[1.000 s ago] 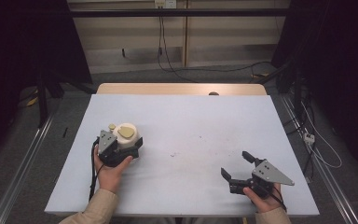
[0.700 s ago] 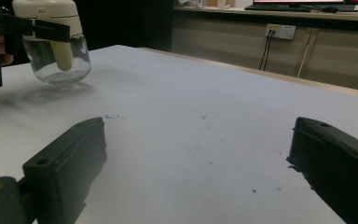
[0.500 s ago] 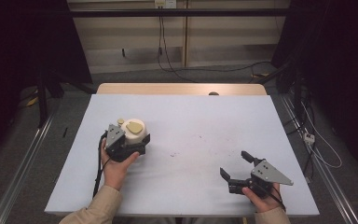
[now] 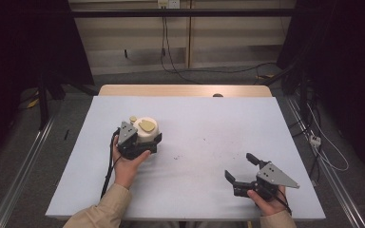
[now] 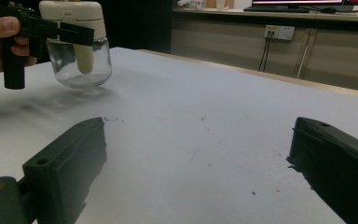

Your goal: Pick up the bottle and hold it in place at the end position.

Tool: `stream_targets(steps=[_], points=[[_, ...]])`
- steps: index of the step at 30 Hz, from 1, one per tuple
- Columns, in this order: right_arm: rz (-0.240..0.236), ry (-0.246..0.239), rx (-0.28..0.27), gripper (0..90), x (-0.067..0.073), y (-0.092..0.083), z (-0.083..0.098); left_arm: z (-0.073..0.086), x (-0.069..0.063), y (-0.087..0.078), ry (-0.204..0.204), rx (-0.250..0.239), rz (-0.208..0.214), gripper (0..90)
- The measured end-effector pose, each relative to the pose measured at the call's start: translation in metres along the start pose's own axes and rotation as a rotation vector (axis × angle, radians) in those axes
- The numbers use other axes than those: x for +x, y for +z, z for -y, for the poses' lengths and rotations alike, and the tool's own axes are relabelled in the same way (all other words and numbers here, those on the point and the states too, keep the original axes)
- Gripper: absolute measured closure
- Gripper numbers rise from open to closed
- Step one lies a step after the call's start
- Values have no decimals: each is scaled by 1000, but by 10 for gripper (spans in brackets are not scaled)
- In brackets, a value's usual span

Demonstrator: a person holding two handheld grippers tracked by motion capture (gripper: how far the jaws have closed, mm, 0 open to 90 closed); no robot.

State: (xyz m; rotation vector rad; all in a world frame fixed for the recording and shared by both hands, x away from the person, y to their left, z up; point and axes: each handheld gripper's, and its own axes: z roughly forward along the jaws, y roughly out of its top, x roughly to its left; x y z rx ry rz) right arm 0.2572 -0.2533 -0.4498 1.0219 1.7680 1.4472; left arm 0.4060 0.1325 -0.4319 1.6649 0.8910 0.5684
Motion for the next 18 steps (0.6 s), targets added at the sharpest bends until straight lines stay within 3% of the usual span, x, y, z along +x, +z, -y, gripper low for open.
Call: stream_targets(steps=[18], points=[[1,-2,-3,35,0,0,0,-3,-6,19,-12,0,24,64]])
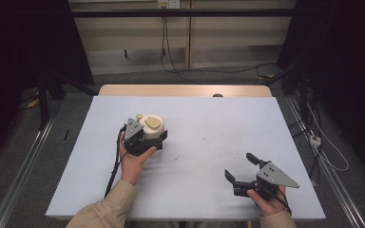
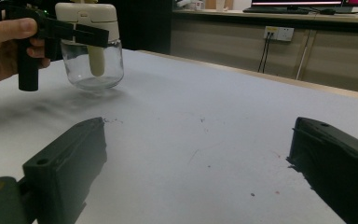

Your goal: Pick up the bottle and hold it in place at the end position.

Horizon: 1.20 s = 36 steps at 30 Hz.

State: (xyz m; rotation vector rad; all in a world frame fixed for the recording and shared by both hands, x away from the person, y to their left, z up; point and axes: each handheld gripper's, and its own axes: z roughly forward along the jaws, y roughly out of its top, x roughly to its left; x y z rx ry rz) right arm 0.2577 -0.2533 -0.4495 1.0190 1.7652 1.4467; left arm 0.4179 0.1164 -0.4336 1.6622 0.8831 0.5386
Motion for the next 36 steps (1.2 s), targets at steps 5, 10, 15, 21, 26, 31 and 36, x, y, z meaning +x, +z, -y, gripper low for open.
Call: stream_targets(steps=[5,10,15,21,26,31,36], points=[[0,0,-1,35,0,0,0,-2,-2,4,0,-5,9,64],[-1,1,-2,35,0,0,0,-3,-3,10,-4,0,12,64],[-7,3,2,35,0,0,1,-1,-4,14,-17,6,15,64],[0,6,5,35,-1,0,1,-4,-5,18,-8,9,22,64],[-1,5,1,35,-1,0,1,-5,-8,22,-3,16,33,64],[-1,3,0,36,-1,-1,1,-6,-12,26,-9,15,40,64],[-2,6,-3,36,-1,-1,1,-6,-13,31,-14,13,50,65]])
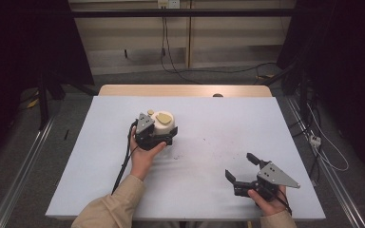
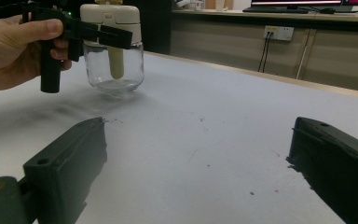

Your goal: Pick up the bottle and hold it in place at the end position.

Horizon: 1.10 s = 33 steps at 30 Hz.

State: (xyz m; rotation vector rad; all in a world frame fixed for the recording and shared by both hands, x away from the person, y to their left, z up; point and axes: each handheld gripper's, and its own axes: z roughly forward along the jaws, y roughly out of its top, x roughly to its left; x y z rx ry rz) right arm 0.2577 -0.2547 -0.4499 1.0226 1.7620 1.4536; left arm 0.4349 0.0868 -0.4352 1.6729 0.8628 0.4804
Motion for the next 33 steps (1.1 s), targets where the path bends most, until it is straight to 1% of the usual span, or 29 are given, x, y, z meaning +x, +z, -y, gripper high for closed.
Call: stream_targets(steps=[2,8,10,11,12,14,17,21,26,30,31,33], points=[[1,0,0,38,0,0,0,1,0,2,-5,3,5,64],[0,1,-1,39,1,1,0,2,2,5,-15,11,-4,65],[-2,1,-1,39,1,1,0,2,2,5,-11,14,-6,65],[-2,2,0,39,1,1,0,1,2,6,-2,15,-5,64],[-3,3,1,39,1,1,0,1,2,6,-6,14,-6,64],[-1,0,0,39,1,1,0,0,1,7,2,17,0,65],[1,-1,0,40,1,1,0,1,0,9,-4,20,2,65],[-3,-2,0,41,1,1,0,0,1,12,0,30,0,65],[-4,1,-2,41,1,1,0,-4,0,14,1,28,8,65],[-4,2,-2,41,1,1,0,-5,-2,16,-7,20,14,65],[-3,1,-2,41,1,2,0,-5,-2,17,4,25,14,65],[-3,0,-3,42,1,2,0,-4,-2,19,-1,35,11,65]])
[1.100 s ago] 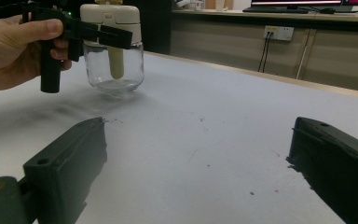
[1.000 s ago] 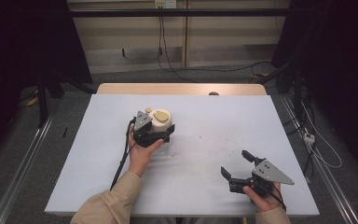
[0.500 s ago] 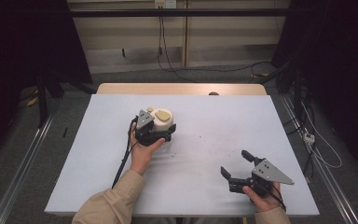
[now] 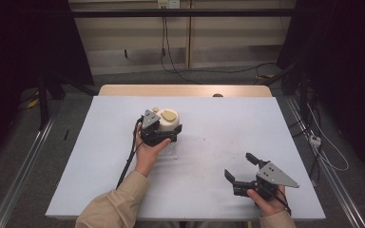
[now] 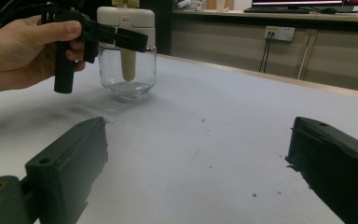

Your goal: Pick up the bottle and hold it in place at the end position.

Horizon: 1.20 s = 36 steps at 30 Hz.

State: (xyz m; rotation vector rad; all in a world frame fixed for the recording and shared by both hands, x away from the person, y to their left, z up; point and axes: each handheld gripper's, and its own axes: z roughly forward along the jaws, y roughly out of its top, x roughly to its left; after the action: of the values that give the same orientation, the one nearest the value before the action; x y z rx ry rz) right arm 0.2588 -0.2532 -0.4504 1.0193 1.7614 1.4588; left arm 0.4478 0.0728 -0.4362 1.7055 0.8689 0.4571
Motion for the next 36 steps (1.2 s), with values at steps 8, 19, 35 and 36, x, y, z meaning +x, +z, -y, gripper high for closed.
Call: stream_targets(steps=[8,19,35,36], points=[[1,1,1,43,0,0,0,-5,-4,5,-6,6,9,65],[3,7,1,42,-1,0,1,-5,-7,12,-3,2,21,65],[2,8,2,42,-2,0,1,-5,-12,20,-2,9,29,65],[2,11,3,42,-2,0,1,-5,-13,21,-5,6,34,65]])
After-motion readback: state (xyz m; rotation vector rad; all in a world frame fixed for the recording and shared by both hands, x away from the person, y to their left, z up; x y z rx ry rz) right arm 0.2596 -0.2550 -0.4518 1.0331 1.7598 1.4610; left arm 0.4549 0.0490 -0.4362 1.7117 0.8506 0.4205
